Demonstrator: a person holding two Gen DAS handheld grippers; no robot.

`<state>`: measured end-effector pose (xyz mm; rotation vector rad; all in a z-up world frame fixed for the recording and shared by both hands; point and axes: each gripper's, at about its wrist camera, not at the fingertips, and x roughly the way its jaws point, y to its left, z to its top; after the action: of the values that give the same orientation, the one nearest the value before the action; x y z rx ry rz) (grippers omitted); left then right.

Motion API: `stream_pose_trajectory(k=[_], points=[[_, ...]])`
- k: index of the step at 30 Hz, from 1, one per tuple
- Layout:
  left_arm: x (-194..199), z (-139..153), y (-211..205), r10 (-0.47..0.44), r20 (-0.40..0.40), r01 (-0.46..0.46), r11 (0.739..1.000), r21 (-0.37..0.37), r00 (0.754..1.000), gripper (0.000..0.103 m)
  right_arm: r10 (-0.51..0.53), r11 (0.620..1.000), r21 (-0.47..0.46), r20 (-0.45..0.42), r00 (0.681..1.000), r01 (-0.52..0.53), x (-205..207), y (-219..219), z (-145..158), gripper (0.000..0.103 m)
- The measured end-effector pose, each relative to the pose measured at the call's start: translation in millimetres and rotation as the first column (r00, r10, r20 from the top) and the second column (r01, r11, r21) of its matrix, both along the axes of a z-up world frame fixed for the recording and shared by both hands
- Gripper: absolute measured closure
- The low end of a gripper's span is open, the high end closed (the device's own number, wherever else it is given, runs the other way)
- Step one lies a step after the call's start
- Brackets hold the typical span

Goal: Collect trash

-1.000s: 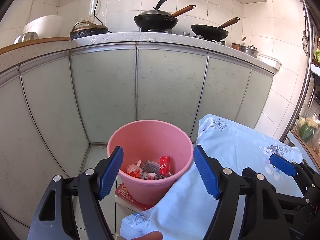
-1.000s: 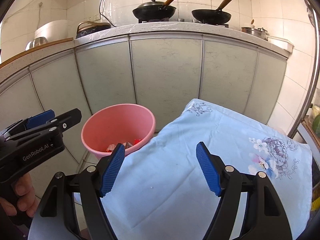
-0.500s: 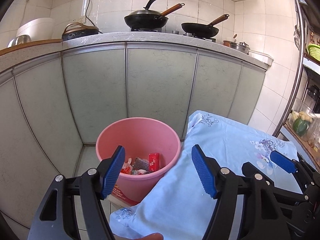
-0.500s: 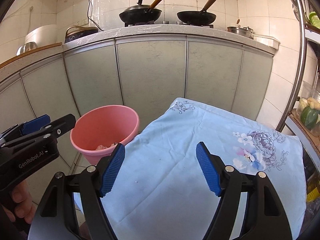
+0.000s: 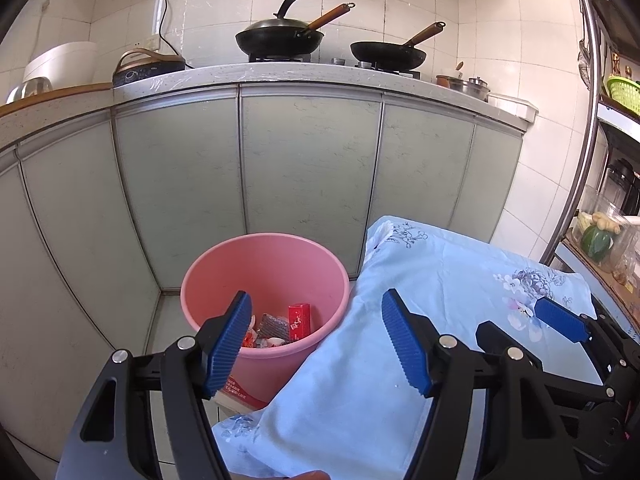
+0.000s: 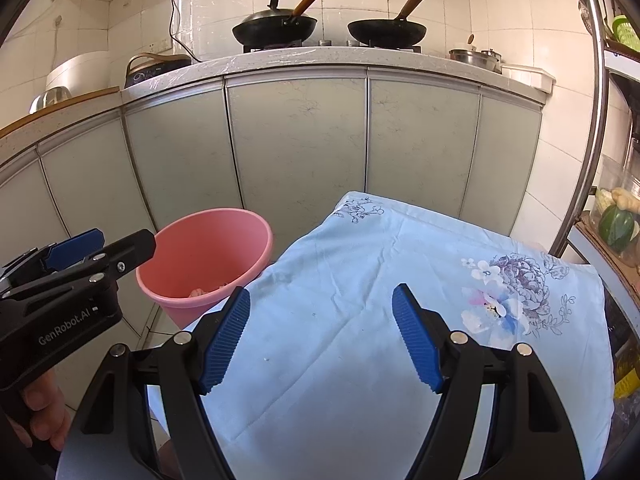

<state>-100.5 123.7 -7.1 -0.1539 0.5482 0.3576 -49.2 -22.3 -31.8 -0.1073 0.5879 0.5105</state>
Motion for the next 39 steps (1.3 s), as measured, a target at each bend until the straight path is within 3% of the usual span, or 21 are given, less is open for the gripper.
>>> stream_pose_trajectory(k=[39], points=[[2.0,3.5,-0.5,-0.013,0.005,0.013,1.000,0.009,1.000,0.036,0.006,1.000,-0.013,-0.006,1.000,-0.006,-0.6,7.0,-1.3,0.029]])
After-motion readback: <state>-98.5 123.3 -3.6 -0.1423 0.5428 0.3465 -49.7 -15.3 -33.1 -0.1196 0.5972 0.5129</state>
